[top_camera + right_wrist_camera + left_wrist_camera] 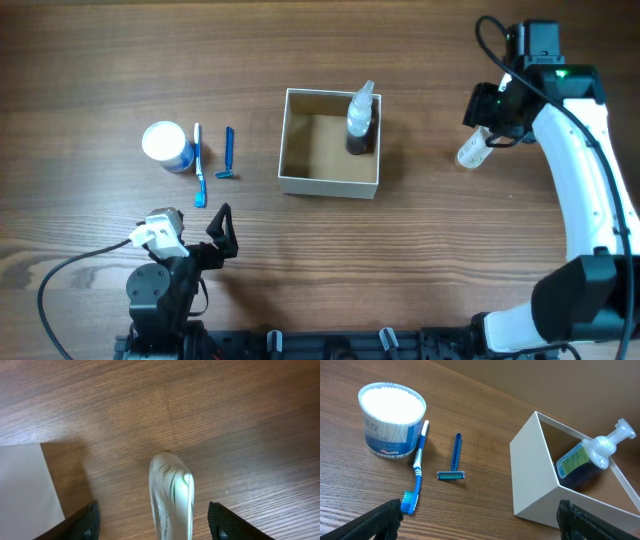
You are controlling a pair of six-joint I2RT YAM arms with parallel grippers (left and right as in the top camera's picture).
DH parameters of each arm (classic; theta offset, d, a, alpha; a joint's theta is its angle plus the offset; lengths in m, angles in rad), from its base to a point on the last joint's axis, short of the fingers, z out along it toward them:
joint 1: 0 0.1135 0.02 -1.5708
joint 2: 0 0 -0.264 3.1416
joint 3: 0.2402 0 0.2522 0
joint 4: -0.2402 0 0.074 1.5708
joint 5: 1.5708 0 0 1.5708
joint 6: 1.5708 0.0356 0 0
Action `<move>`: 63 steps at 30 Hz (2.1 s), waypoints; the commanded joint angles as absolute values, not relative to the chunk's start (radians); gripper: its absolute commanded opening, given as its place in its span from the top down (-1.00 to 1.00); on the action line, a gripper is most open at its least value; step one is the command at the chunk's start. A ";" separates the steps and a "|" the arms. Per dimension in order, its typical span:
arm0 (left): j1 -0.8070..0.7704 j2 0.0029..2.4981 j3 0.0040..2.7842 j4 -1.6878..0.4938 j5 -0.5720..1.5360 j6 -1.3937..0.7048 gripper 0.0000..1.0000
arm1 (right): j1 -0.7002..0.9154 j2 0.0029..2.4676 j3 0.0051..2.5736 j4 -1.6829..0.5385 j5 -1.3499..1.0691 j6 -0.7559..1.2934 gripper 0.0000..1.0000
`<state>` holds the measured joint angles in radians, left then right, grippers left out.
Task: Pack container
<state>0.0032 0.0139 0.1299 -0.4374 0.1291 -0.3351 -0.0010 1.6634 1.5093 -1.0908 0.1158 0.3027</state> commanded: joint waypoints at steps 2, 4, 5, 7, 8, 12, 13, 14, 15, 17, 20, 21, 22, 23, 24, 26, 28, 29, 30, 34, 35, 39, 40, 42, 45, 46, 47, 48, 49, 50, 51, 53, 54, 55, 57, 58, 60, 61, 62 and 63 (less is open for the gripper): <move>0.010 0.007 0.128 -0.434 0.130 -0.322 -0.99 | -0.004 1.694 1.510 -1.071 0.184 0.322 -0.24; 0.010 0.006 0.128 -0.434 0.130 -0.322 -0.99 | -0.004 1.697 1.511 -1.066 0.184 0.321 0.42; 0.010 0.007 0.128 -0.434 0.130 -0.322 -0.99 | -0.004 1.687 1.511 -1.065 0.184 0.321 0.71; 0.010 0.006 0.128 -0.434 0.130 -0.322 -1.00 | -0.003 1.644 1.512 -1.066 0.184 0.316 0.91; 0.010 0.006 0.128 -0.434 0.130 -0.322 -1.00 | 0.004 1.602 1.514 -1.072 0.183 0.313 0.92; 0.010 0.006 0.128 -0.434 0.130 -0.322 -0.99 | 0.096 1.371 1.520 -1.103 0.164 0.311 0.91; 0.010 0.007 0.128 -0.434 0.130 -0.322 -0.99 | 0.137 1.301 1.520 -1.102 0.133 0.314 0.91; 0.010 0.006 0.128 -0.434 0.130 -0.322 -0.99 | 0.168 1.257 1.520 -1.101 0.109 0.314 0.91; 0.010 0.006 0.128 -0.434 0.130 -0.322 -0.99 | 0.223 1.196 1.520 -1.102 0.082 0.315 0.91; 0.010 0.006 0.128 -0.434 0.130 -0.322 -1.00 | 0.346 1.129 1.520 -1.110 0.067 0.319 0.91; 0.010 0.006 0.128 -0.434 0.130 -0.322 -1.00 | 0.496 1.165 1.516 -1.110 0.062 0.345 0.91; 0.010 0.006 0.128 -0.433 0.130 -0.322 -1.00 | 0.526 1.196 1.516 -1.098 0.062 0.345 0.91; 0.010 0.006 0.128 -0.434 0.130 -0.322 -1.00 | 0.553 1.241 1.516 -1.076 0.061 0.345 0.91; 0.010 0.006 0.128 -0.434 0.130 -0.322 -1.00 | 0.568 1.281 1.516 -1.051 0.062 0.344 0.91; 0.010 0.006 0.128 -0.434 0.130 -0.322 -0.99 | 0.571 1.312 1.516 -1.028 0.062 0.344 0.91; 0.010 0.006 0.128 -0.434 0.130 -0.322 -0.99 | 0.570 1.391 1.516 -0.987 0.075 0.344 0.91; 0.010 0.006 0.128 -0.434 0.130 -0.322 -0.99 | 0.570 1.465 1.516 -0.971 0.115 0.344 0.91; 0.010 0.006 0.128 -0.434 0.130 -0.322 -0.99 | 0.570 1.510 1.516 -0.965 0.107 0.344 0.91; 0.010 0.006 0.128 -0.434 0.130 -0.322 -0.99 | 0.570 1.547 1.516 -0.965 0.107 0.344 0.91; 0.010 0.006 0.128 -0.434 0.130 -0.322 -1.00 | 0.568 1.689 1.516 -0.965 0.114 0.344 0.91; 0.010 0.006 0.128 -0.434 0.130 -0.322 -0.99 | 0.568 1.700 1.516 -0.965 0.115 0.345 0.91; 0.010 0.007 0.128 -0.434 0.130 -0.322 -0.99 | 0.568 1.678 1.517 -0.984 0.117 0.347 -0.82; 0.010 0.006 0.128 -0.434 0.130 -0.322 -0.99 | 0.568 1.658 1.517 -0.994 0.130 0.352 -0.89; 0.010 0.006 0.128 -0.434 0.130 -0.322 -0.99 | 0.559 1.575 1.517 -1.033 0.189 0.411 -0.99; 0.010 0.006 0.128 -0.434 0.130 -0.322 -0.99 | 0.500 1.367 1.517 -1.105 0.207 0.456 -0.99; 0.010 0.006 0.128 -0.434 0.130 -0.322 -0.99 | 0.468 1.292 1.517 -1.128 0.213 0.471 -0.99; 0.010 0.006 0.128 -0.434 0.130 -0.322 -1.00 | 0.440 1.233 1.517 -1.146 0.225 0.483 -1.00; 0.010 0.006 0.128 -0.434 0.130 -0.322 -0.99 | 0.397 1.149 1.517 -1.167 0.245 0.482 -1.00; 0.010 0.007 0.128 -0.434 0.130 -0.322 -0.99 | 0.368 1.094 1.517 -1.175 0.260 0.482 -0.99; 0.010 0.006 0.128 -0.434 0.130 -0.322 -1.00 | 0.342 1.037 1.517 -1.180 0.279 0.477 -1.00; 0.010 0.006 0.128 -0.434 0.130 -0.322 -0.99 | 0.333 1.003 1.517 -1.181 0.293 0.471 -0.99; 0.010 0.006 0.128 -0.434 0.130 -0.322 -1.00 | 0.329 0.921 1.517 -1.184 0.315 0.471 -1.00; 0.010 0.007 0.128 -0.434 0.130 -0.322 -0.99 | 0.329 0.896 1.517 -1.183 0.315 0.471 -1.00; 0.010 0.006 0.128 -0.433 0.115 -0.320 -1.00 | 0.329 0.878 1.517 -1.184 0.315 0.471 -0.99; 0.010 0.006 0.128 -0.434 0.032 -0.319 -0.99 | 0.329 0.860 1.517 -1.193 0.315 0.471 -0.99; 0.010 0.007 0.128 -0.432 0.036 -0.324 -0.99 | 0.329 0.860 1.517 -1.195 0.315 0.471 -0.99; 0.010 0.007 0.128 -0.435 0.059 -0.326 -1.00 | 0.329 0.862 1.517 -1.195 0.314 0.472 -1.00; 0.010 0.007 0.128 -0.435 0.059 -0.326 -1.00 | 0.329 0.863 1.517 -1.195 0.314 0.472 -0.99; 0.010 0.007 0.128 -0.434 0.066 -0.331 -0.99 | 0.329 0.865 1.517 -1.195 0.314 0.472 -0.99; 0.010 0.007 0.128 -0.432 0.067 -0.331 -0.99 | 0.329 0.867 1.517 -1.195 0.314 0.472 -0.99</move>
